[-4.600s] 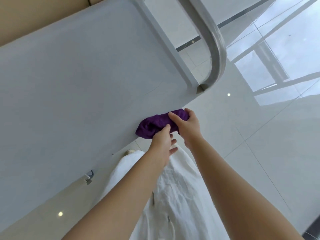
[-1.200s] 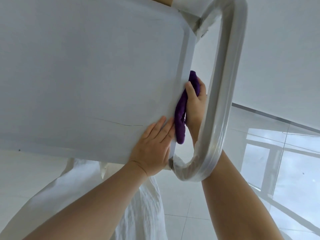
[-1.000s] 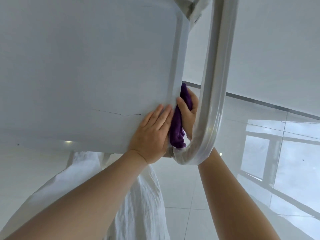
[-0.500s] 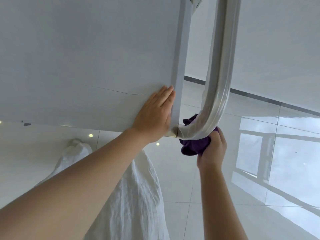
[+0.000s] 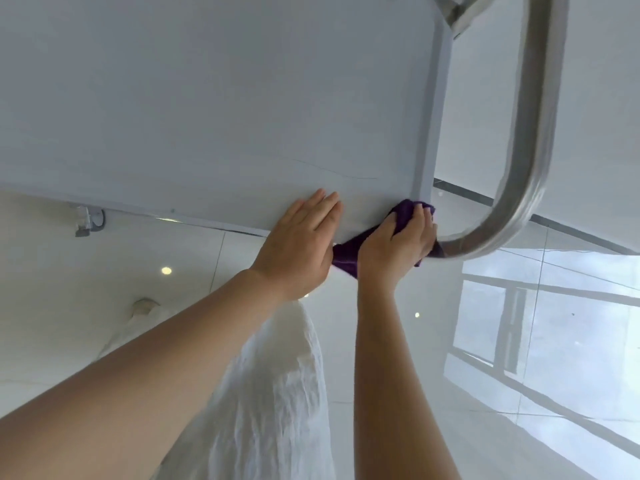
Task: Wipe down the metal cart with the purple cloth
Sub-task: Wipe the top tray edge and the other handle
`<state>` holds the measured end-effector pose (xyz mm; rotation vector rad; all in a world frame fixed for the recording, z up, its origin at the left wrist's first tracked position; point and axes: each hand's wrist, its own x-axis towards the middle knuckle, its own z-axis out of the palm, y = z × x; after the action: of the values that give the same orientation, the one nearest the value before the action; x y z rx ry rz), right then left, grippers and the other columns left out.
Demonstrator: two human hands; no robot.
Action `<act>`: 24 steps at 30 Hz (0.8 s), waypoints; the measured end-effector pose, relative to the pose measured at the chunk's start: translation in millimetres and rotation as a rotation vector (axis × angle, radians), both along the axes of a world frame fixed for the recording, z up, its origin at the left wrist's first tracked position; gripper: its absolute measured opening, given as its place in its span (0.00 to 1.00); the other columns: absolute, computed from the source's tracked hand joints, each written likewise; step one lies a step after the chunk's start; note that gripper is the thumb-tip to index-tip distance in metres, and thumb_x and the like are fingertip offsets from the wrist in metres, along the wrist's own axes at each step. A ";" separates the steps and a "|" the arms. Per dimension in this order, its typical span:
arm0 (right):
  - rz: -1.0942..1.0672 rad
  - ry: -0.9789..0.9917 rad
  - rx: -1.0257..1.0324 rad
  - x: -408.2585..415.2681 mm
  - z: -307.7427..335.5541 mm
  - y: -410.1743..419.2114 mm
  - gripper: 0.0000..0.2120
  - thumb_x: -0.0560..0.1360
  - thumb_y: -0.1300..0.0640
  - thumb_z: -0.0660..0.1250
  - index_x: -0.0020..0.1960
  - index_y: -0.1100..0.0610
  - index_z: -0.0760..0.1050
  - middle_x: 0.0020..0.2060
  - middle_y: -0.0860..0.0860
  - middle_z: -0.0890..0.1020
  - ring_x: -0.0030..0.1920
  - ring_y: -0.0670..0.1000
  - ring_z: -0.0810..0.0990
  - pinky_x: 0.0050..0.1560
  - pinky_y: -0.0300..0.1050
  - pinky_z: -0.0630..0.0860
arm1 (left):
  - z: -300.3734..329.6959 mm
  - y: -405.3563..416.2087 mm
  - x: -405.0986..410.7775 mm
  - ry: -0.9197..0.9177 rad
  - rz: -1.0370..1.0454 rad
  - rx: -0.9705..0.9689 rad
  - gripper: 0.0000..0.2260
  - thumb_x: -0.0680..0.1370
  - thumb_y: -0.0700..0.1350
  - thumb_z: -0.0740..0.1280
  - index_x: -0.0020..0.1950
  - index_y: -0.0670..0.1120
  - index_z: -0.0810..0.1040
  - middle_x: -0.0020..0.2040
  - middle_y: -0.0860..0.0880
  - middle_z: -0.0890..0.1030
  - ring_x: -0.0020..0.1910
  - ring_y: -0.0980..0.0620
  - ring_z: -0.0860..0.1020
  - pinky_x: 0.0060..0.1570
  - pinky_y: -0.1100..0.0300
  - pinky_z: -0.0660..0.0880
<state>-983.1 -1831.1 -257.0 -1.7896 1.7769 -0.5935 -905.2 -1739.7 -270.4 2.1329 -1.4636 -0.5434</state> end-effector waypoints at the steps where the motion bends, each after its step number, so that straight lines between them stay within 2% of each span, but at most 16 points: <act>1: -0.003 0.056 0.029 8.3 -1.7 -13.7 0.19 0.79 0.62 0.57 0.69 0.63 0.68 0.71 0.54 0.67 0.74 0.55 0.58 0.70 0.41 0.50 | -0.6 12.5 8.6 -0.011 0.025 0.007 0.24 0.74 0.42 0.51 0.66 0.33 0.71 0.66 0.37 0.73 0.67 0.38 0.70 0.65 0.45 0.63; 5: 0.079 0.157 0.069 36.6 -1.2 -11.9 0.18 0.81 0.59 0.53 0.69 0.58 0.68 0.71 0.51 0.68 0.72 0.52 0.61 0.71 0.48 0.58 | -8.7 62.6 41.6 -0.067 0.039 0.033 0.25 0.74 0.43 0.51 0.66 0.34 0.71 0.66 0.39 0.73 0.66 0.39 0.71 0.64 0.44 0.67; 8: 0.152 0.159 0.039 71.4 -2.1 31.8 0.18 0.81 0.57 0.54 0.69 0.55 0.68 0.70 0.49 0.69 0.71 0.50 0.63 0.68 0.50 0.64 | -9.8 91.4 59.8 -0.100 0.060 0.047 0.25 0.73 0.44 0.51 0.66 0.35 0.71 0.66 0.39 0.73 0.67 0.40 0.70 0.65 0.46 0.64; 14: 0.258 0.028 -0.014 151.9 -10.4 133.2 0.17 0.80 0.58 0.57 0.69 0.56 0.69 0.71 0.48 0.68 0.73 0.48 0.60 0.66 0.39 0.58 | -11.3 158.4 109.4 -0.183 0.160 0.079 0.25 0.74 0.44 0.51 0.68 0.36 0.70 0.68 0.40 0.71 0.69 0.41 0.68 0.66 0.48 0.59; 17: 0.278 -0.118 -0.030 188.4 -14.2 181.0 0.17 0.79 0.61 0.58 0.67 0.59 0.71 0.69 0.51 0.70 0.73 0.51 0.61 0.68 0.41 0.57 | -15.6 193.1 130.9 -0.215 0.252 0.098 0.25 0.74 0.44 0.52 0.69 0.37 0.69 0.69 0.39 0.70 0.70 0.40 0.67 0.67 0.44 0.60; 20: 0.358 -0.228 -0.029 215.9 -17.6 226.6 0.18 0.78 0.65 0.58 0.67 0.62 0.70 0.69 0.55 0.70 0.73 0.55 0.60 0.72 0.46 0.55 | -22.2 226.0 143.0 -0.160 0.464 0.084 0.23 0.73 0.42 0.58 0.69 0.39 0.67 0.69 0.37 0.69 0.68 0.37 0.68 0.62 0.37 0.65; 22: 0.428 -0.257 -0.013 227.4 -19.1 252.0 0.19 0.77 0.66 0.58 0.68 0.63 0.69 0.69 0.56 0.69 0.73 0.56 0.59 0.73 0.45 0.51 | -25.2 245.6 147.7 -0.058 0.671 0.054 0.21 0.76 0.44 0.57 0.69 0.40 0.66 0.68 0.36 0.69 0.65 0.37 0.70 0.61 0.39 0.67; 24: 0.507 -0.244 0.005 231.8 -20.0 271.8 0.19 0.77 0.66 0.59 0.68 0.63 0.68 0.70 0.56 0.68 0.74 0.57 0.57 0.72 0.40 0.47 | -22.9 258.4 154.3 0.255 0.922 0.065 0.20 0.80 0.47 0.55 0.71 0.40 0.65 0.70 0.38 0.67 0.68 0.41 0.67 0.64 0.45 0.65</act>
<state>-751.2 -1559.3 -277.0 -1.9668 1.1031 -0.5630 -750.9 -1481.3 -293.4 2.3721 -0.2402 -0.4671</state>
